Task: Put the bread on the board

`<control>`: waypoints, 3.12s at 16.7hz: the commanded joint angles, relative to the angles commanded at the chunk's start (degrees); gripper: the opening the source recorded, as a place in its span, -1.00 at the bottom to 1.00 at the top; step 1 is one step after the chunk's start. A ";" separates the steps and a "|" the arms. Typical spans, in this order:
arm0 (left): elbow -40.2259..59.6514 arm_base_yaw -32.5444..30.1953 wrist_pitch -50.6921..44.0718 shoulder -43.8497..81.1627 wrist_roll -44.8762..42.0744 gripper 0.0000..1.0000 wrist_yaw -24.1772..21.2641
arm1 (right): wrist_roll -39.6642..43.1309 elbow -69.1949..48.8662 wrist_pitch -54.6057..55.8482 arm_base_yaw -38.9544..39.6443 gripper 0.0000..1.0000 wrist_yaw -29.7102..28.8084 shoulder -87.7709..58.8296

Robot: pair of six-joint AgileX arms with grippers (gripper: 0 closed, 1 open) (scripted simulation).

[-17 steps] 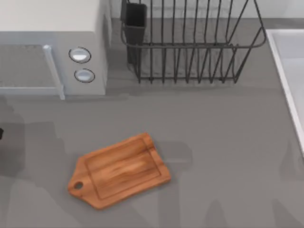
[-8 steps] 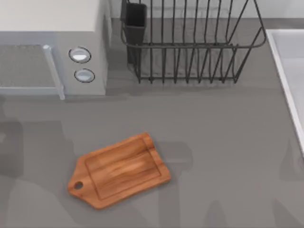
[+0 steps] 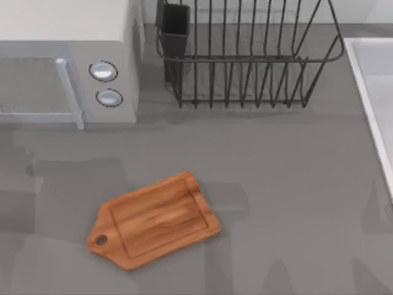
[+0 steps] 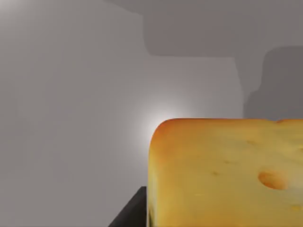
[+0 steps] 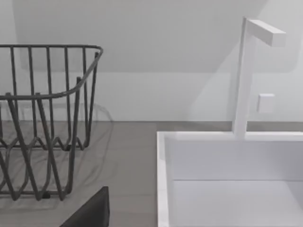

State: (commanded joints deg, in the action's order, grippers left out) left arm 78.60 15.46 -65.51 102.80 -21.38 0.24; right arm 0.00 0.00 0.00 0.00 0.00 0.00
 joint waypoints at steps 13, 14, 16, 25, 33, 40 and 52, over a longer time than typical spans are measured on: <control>0.12 -4.99 -0.94 -0.80 15.87 -1.00 0.17 | 0.00 0.00 0.00 0.00 1.00 0.00 0.00; 0.20 -6.41 -1.08 -0.82 20.57 -1.00 0.22 | 0.00 0.00 0.00 0.00 1.00 0.00 0.00; 0.33 -9.65 -1.45 -0.61 31.71 -1.00 0.27 | 0.00 0.00 0.00 0.00 1.00 0.00 0.00; -0.83 -27.34 -2.12 1.50 88.41 -1.00 0.01 | 0.00 0.00 0.00 0.00 1.00 0.00 0.00; -1.93 -42.89 2.11 1.31 126.16 -1.00 0.44 | 0.00 0.00 0.00 0.00 1.00 0.00 0.00; -3.13 -50.69 5.19 2.02 144.22 -1.00 -0.20 | 0.00 0.00 0.00 0.00 1.00 0.00 0.00; -5.00 -51.58 8.38 3.21 146.56 -1.00 -0.40 | 0.00 0.00 0.00 0.00 1.00 0.00 0.00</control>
State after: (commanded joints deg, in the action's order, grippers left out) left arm 73.60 -36.12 -57.14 106.01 125.17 -0.16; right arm 0.00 0.00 0.00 0.00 0.00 0.00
